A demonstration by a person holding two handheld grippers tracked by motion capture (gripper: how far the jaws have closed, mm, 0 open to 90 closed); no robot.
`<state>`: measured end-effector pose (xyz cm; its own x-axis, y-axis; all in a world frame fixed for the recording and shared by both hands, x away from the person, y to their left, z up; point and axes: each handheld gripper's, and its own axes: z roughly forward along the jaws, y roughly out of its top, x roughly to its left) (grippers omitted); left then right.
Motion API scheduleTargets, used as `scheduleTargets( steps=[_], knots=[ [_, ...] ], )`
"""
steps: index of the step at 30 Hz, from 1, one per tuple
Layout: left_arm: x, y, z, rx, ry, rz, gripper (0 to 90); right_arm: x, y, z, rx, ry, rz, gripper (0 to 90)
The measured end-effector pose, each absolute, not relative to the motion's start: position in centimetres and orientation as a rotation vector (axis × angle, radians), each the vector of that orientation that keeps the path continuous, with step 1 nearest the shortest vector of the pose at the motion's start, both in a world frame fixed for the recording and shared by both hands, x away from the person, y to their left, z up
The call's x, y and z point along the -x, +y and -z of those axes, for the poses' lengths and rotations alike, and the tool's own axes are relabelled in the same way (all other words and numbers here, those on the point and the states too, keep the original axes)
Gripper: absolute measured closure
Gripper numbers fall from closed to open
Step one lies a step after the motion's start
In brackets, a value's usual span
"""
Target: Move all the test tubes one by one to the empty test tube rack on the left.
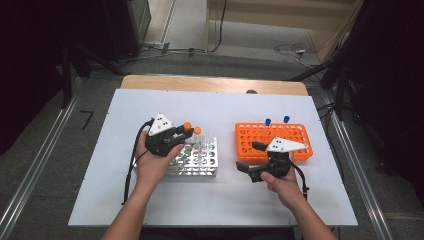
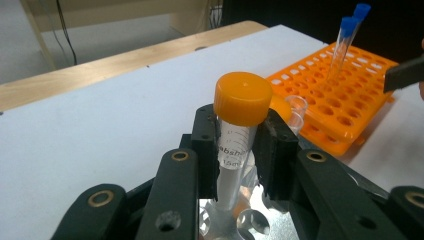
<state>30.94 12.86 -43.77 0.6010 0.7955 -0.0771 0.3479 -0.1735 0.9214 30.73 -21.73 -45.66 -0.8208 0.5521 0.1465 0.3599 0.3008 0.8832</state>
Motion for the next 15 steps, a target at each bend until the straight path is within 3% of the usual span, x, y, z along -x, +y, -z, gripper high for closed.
scheduleTargets(
  steps=[7, 15],
  knots=[
    [-31.0, 13.1, 44.0, -1.788, 0.963, -0.457, 67.2, -32.0, -23.6, 45.4, -0.973, 2.277, -1.509, 5.9],
    [-30.3, 13.4, 43.7, -1.760, 0.971, -0.424, 49.0, -33.7, -25.1, 45.4, -1.099, 2.168, -1.463, 13.3]
  ],
)
